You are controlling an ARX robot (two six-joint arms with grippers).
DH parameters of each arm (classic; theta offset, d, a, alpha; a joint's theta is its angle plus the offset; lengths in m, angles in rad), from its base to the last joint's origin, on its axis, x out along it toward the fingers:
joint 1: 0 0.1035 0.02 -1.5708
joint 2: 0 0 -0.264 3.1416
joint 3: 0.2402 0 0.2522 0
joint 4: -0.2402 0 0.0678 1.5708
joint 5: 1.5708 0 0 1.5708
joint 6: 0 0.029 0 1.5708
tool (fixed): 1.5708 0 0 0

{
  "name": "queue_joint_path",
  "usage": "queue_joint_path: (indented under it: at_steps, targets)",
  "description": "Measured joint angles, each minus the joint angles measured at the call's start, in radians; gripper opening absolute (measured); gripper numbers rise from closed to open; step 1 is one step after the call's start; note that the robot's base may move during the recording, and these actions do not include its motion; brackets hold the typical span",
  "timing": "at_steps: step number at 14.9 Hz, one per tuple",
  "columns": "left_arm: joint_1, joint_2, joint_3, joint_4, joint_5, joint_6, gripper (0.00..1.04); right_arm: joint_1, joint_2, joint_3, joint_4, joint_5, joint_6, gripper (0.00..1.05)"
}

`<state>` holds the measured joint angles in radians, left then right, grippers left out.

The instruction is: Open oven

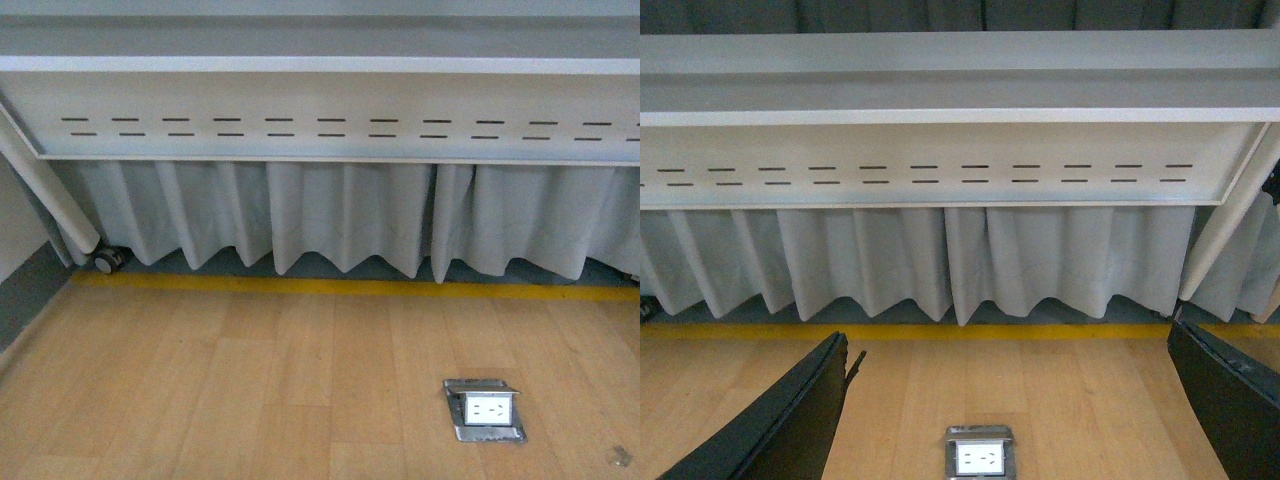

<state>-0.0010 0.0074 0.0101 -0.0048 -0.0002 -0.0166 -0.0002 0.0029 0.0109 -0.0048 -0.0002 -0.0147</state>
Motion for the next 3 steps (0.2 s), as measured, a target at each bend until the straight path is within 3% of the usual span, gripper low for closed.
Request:
queue_joint_path:
  at_steps: [3]
  targets:
    - [0.0, 0.0, 0.0, 0.0, 0.0, 0.0, 0.98, 0.0, 0.0, 0.0, 0.0, 0.0, 0.0, 0.98]
